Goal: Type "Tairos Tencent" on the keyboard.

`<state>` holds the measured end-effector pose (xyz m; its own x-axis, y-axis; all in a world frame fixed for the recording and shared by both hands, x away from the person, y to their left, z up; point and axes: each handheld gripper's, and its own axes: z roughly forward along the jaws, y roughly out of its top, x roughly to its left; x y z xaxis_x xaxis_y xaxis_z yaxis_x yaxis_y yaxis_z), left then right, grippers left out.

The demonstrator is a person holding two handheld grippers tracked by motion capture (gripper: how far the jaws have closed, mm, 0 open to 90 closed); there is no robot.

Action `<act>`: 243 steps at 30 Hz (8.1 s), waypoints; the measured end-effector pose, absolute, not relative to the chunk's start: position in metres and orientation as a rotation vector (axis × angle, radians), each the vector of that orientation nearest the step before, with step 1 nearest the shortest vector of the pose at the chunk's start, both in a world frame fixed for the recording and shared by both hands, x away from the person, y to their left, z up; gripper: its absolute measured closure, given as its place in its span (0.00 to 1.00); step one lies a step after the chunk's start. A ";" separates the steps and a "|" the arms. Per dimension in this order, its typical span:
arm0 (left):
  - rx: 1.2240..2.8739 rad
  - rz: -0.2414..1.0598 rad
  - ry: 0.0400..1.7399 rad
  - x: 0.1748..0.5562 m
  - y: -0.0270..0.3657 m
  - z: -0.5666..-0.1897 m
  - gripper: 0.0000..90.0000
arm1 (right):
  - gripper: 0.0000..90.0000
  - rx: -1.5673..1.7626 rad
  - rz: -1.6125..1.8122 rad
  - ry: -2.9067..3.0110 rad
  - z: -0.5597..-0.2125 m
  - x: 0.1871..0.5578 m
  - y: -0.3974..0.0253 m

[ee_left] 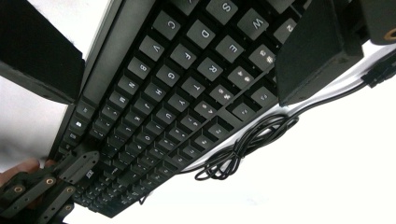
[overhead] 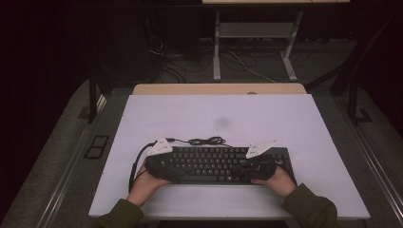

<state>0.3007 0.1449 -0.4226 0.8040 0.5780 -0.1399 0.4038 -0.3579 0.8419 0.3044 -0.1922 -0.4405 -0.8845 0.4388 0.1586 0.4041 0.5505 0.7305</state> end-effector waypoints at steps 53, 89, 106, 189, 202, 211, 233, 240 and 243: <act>2.185 0.109 0.703 0.334 0.116 -0.432 0.99 | 0.99 0.756 1.263 2.725 -0.440 0.303 -0.192; 2.129 0.103 0.724 0.328 0.127 -0.429 0.84 | 0.99 0.755 1.273 2.722 -0.441 0.303 -0.192; 2.072 0.135 0.702 0.313 0.140 -0.428 0.37 | 0.83 0.776 1.408 2.649 -0.431 0.306 -0.199; 2.105 0.158 0.769 0.312 0.186 -0.428 0.99 | 0.35 0.825 1.522 2.542 -0.425 0.330 -0.165; 2.150 0.127 0.781 0.313 0.186 -0.432 0.99 | 0.35 0.822 1.521 2.541 -0.425 0.330 -0.165; 2.147 0.118 0.789 0.314 0.187 -0.433 0.99 | 0.35 0.821 1.520 2.541 -0.425 0.330 -0.164; 2.152 0.124 0.794 0.314 0.188 -0.432 0.99 | 0.35 0.821 1.515 2.540 -0.426 0.330 -0.165; 2.130 0.127 0.787 0.313 0.185 -0.430 0.99 | 0.35 0.823 1.516 2.538 -0.426 0.330 -0.165; 2.124 0.133 0.787 0.312 0.184 -0.429 0.95 | 0.35 0.825 1.515 2.537 -0.426 0.330 -0.165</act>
